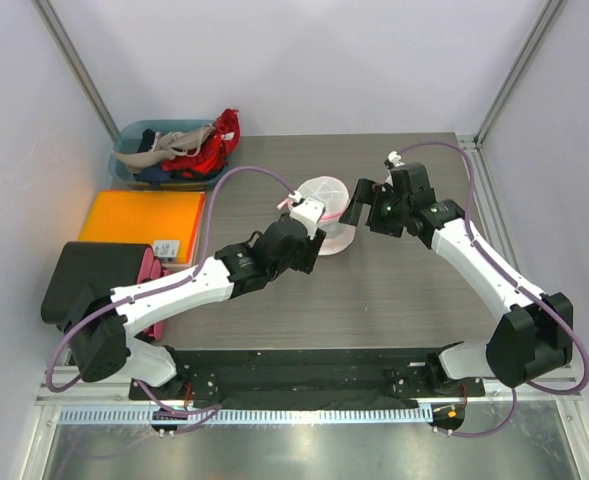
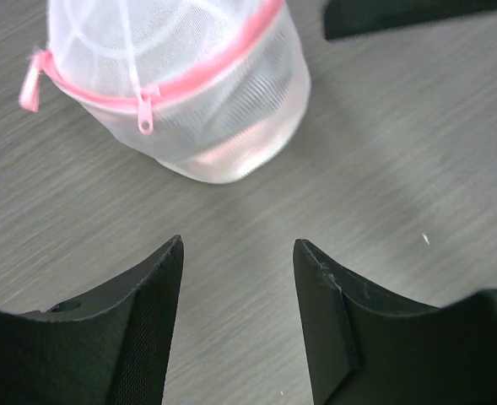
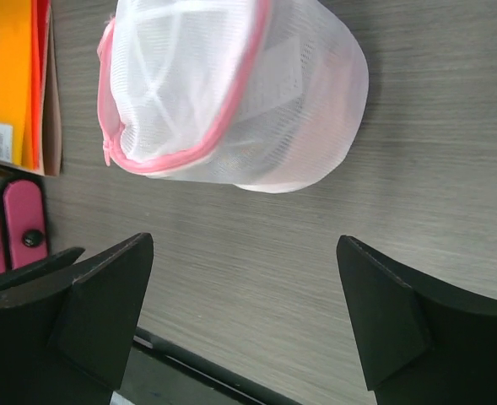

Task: Place the bra in the laundry bag and zip it closed
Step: Adjust the laundry bag at the center of the board.

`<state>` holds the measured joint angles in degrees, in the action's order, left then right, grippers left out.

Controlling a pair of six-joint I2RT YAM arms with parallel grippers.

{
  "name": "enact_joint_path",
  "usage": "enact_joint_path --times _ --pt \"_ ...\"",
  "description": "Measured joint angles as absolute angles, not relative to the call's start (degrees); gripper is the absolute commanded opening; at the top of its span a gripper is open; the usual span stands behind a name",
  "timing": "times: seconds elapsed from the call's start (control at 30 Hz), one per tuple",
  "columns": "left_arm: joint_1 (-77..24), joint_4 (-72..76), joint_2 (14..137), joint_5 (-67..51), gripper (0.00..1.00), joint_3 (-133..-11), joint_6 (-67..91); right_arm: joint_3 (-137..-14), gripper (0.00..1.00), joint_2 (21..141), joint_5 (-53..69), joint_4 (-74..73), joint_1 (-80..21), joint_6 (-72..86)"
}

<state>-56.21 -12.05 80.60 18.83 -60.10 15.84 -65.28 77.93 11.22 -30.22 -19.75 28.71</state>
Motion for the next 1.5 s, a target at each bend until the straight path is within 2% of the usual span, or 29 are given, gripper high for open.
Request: enact_joint_path --times 0.1,0.27,0.7,0.8,0.83,1.0,1.03,1.13,1.17,1.3,1.4,1.5 --pt "-55.20 -11.92 81.34 20.05 0.55 -60.42 16.23 -60.25 0.95 75.92 12.16 -25.96 -19.75 35.42" --pt "-54.78 -10.09 76.01 21.71 0.55 -56.93 19.16 -45.58 0.90 71.05 11.92 -13.78 -21.21 52.42" --pt "-54.78 -11.27 56.80 28.49 0.55 -47.59 25.76 -42.46 0.81 70.98 -10.92 1.52 -37.87 80.12" --pt "-54.78 -11.92 55.86 28.53 0.55 -47.42 26.63 -42.65 0.73 71.59 -16.75 2.44 -39.24 83.66" --pt "-54.78 -12.12 55.68 28.51 0.55 -47.42 26.72 -42.83 0.64 72.05 -17.85 2.70 -39.29 84.36" --pt "-54.78 -13.50 54.76 28.47 0.55 -47.42 27.05 -44.58 0.52 76.42 -22.87 3.03 -39.05 87.02" --pt "-54.78 -13.72 54.50 28.45 0.55 -47.42 27.05 -44.93 0.39 77.45 -23.07 3.07 -38.81 87.31" --pt "-54.78 -14.20 53.76 28.45 0.56 -47.42 27.07 -45.47 0.19 79.96 -22.96 3.16 -38.00 87.20" --pt "-54.78 -14.28 53.49 28.38 0.57 -47.42 27.05 -45.50 0.15 80.36 -22.79 3.14 -37.78 86.91" --pt "-54.78 -14.44 52.99 26.85 0.63 -47.42 26.46 -45.67 0.04 80.62 -19.27 3.14 -35.77 81.23" --pt "-54.78 -14.35 53.60 24.03 0.62 -47.44 25.32 -45.95 0.01 80.20 -11.84 3.44 -32.82 72.62" --pt "-54.78 -13.82 55.88 19.68 0.57 -47.79 24.05 -45.93 0.01 78.91 -1.10 3.42 -28.93 64.29"
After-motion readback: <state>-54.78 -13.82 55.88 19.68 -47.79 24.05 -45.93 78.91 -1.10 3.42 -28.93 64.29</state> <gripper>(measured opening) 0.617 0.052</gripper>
